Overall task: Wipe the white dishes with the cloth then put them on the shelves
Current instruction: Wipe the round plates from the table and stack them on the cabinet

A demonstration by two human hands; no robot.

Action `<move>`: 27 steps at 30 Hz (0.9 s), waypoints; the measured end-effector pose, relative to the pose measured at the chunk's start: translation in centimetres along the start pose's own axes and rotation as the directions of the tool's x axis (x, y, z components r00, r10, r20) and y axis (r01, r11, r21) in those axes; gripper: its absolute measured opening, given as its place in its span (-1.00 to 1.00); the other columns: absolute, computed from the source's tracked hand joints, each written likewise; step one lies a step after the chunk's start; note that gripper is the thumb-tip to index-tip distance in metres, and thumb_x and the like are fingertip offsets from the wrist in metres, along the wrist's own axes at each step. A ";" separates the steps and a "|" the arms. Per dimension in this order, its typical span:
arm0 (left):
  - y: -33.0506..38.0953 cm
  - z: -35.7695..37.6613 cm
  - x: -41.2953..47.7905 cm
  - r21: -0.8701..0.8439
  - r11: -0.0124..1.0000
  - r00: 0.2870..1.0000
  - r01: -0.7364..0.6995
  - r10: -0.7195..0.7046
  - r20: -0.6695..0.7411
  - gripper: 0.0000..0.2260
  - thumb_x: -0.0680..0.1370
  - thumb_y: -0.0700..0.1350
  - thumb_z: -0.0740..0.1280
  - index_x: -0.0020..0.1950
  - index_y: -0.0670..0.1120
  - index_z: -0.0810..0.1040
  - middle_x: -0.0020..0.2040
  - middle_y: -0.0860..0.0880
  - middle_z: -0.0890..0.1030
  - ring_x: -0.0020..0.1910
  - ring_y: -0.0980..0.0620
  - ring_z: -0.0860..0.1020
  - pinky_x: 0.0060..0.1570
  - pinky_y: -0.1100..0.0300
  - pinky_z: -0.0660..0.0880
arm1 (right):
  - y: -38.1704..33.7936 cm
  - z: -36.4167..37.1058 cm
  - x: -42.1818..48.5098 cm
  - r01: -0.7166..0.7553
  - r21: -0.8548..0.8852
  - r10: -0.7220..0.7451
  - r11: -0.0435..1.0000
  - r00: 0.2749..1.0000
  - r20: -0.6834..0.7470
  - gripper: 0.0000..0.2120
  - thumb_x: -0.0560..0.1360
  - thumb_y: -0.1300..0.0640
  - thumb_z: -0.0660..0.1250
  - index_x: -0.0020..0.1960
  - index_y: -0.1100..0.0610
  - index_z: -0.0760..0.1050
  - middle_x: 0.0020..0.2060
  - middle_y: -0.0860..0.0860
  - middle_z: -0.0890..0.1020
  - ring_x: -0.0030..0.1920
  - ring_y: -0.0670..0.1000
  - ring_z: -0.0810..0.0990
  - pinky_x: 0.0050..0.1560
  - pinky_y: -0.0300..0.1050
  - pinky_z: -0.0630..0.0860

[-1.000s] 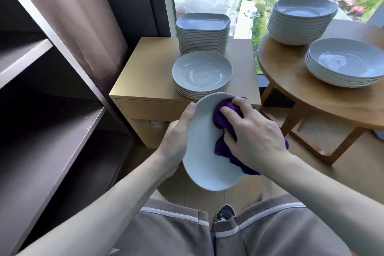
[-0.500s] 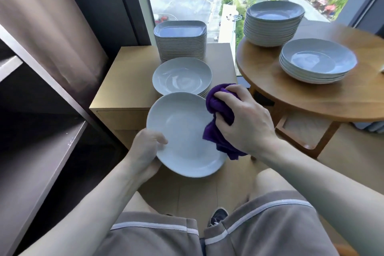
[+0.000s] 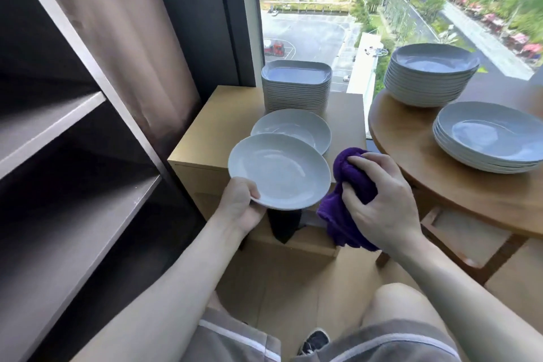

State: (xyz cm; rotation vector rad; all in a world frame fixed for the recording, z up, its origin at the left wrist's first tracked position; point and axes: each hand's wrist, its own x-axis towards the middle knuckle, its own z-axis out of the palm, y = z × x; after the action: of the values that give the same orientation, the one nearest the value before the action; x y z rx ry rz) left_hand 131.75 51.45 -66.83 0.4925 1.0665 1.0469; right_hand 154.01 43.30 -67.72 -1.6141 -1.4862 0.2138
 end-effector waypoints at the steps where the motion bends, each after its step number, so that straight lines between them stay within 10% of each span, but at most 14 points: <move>1: 0.0 0.8 0.5 -0.016 1.000 1.000 -0.016 0.016 -0.005 -0.33 0.35 -0.50 -0.08 0.30 -0.16 0.55 0.27 -0.27 0.63 0.26 -0.34 0.59 0.33 -0.31 0.52 | 0.1 0.0 0.1 -0.002 0.008 0.002 1.000 1.000 -0.002 -0.60 0.48 -0.04 0.36 0.30 -0.04 0.54 0.24 -0.11 0.50 0.17 -0.05 0.52 0.17 -0.08 0.51; 27: 0.3 5.6 8.8 0.439 0.898 0.940 -0.016 0.163 -0.300 -0.32 0.38 -0.41 0.26 0.50 -0.09 0.31 0.31 -0.13 0.54 0.30 -0.23 0.53 0.32 -0.19 0.54 | 2.0 -0.5 1.5 -0.101 0.027 0.101 0.995 0.995 0.020 -0.64 0.49 -0.03 0.41 0.27 -0.18 0.53 0.19 -0.30 0.43 0.07 -0.15 0.50 0.05 -0.12 0.49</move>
State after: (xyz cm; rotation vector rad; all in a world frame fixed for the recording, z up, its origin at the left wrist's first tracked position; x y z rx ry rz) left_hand 137.43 60.12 -68.30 0.7464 1.6066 0.9953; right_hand 156.13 44.66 -68.15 -1.6703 -1.4108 0.3057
